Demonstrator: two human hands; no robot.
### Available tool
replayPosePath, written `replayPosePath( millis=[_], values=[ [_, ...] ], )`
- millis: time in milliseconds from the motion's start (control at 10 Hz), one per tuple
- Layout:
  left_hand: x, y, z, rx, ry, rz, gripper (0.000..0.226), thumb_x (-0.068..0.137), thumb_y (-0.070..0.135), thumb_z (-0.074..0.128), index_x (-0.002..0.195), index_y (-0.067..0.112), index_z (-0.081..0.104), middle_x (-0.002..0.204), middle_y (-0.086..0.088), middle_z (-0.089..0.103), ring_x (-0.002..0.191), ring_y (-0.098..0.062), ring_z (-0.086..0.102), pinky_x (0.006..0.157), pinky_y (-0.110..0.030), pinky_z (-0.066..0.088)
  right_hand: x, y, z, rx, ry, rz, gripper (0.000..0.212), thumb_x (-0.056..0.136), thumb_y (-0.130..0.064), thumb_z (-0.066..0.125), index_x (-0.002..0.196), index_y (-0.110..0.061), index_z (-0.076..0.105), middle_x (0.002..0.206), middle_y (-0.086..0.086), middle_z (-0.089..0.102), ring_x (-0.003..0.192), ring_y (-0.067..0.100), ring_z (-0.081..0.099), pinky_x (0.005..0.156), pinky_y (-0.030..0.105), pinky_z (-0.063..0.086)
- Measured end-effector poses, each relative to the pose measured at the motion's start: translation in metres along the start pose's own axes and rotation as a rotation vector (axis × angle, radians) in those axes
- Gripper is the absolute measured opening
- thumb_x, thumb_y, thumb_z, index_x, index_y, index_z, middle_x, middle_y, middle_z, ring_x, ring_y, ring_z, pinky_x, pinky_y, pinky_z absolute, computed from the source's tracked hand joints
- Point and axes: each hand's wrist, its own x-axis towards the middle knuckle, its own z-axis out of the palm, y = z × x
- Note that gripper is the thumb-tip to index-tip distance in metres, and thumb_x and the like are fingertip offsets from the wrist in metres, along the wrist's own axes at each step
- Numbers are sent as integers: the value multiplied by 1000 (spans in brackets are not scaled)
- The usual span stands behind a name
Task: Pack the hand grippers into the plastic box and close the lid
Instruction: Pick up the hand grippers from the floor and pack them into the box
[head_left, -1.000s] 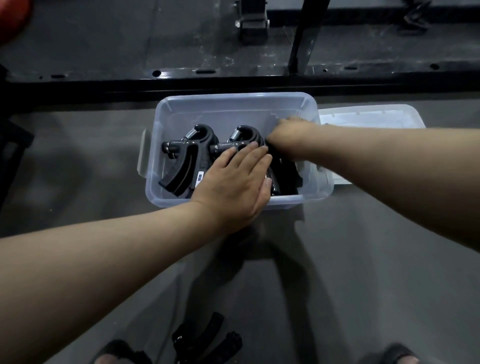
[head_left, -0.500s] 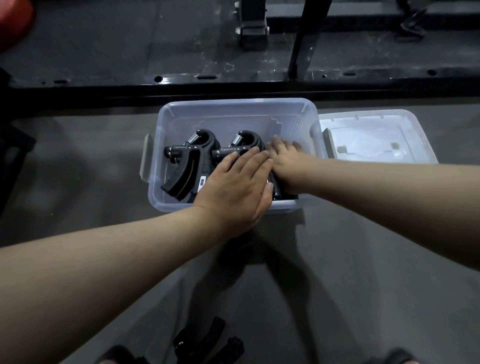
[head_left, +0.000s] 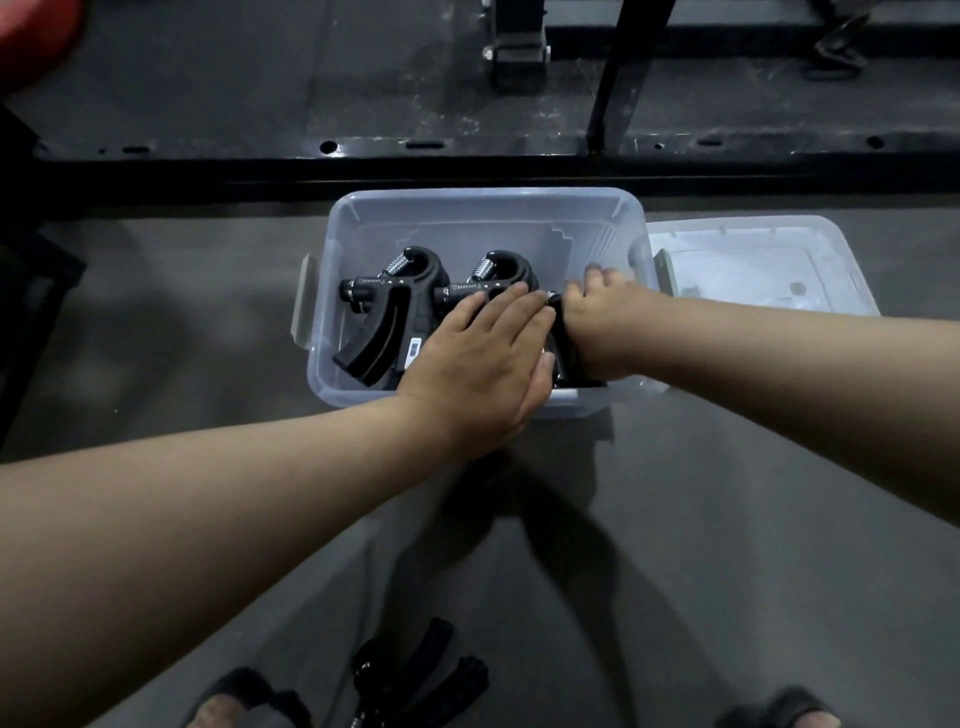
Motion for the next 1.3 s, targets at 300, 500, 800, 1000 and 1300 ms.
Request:
replayPosePath(
  millis=[300,500,800,1000,1300],
  values=[
    [0,-1,-1,8,-3,-2,55,97,36,31,137,4,52,144,-12,50,137,-27,42,111,-47,33,7,5,-32,-113,-194,-72,23,93,-19,58,112,-8,64,108,8,64,104,27,62,74,29,45],
    [0,0,-2,8,-4,-9,56,96,36,31,137,5,52,145,-11,49,138,-27,42,112,-47,33,4,2,15,13,-62,-183,16,91,-18,55,101,-13,66,102,13,66,97,34,64,78,37,51],
    [-1,2,-3,10,-13,-12,55,96,36,32,137,5,53,145,-12,50,138,-27,42,112,-47,33,4,-1,16,-240,66,-340,32,99,-21,44,126,-9,56,117,14,58,105,32,62,78,37,49],
    [-1,2,-3,21,-14,-9,55,96,36,32,136,5,53,145,-12,50,137,-27,42,112,-47,33,7,9,22,-33,33,-256,27,96,-16,48,119,-7,60,117,17,59,104,34,58,74,35,41],
    [0,0,-3,25,-13,-7,56,96,36,31,137,5,52,145,-11,49,138,-26,42,112,-47,33,-1,4,2,-3,-18,-391,33,93,-25,54,114,-2,64,109,17,62,91,33,64,80,37,51]
  ],
)
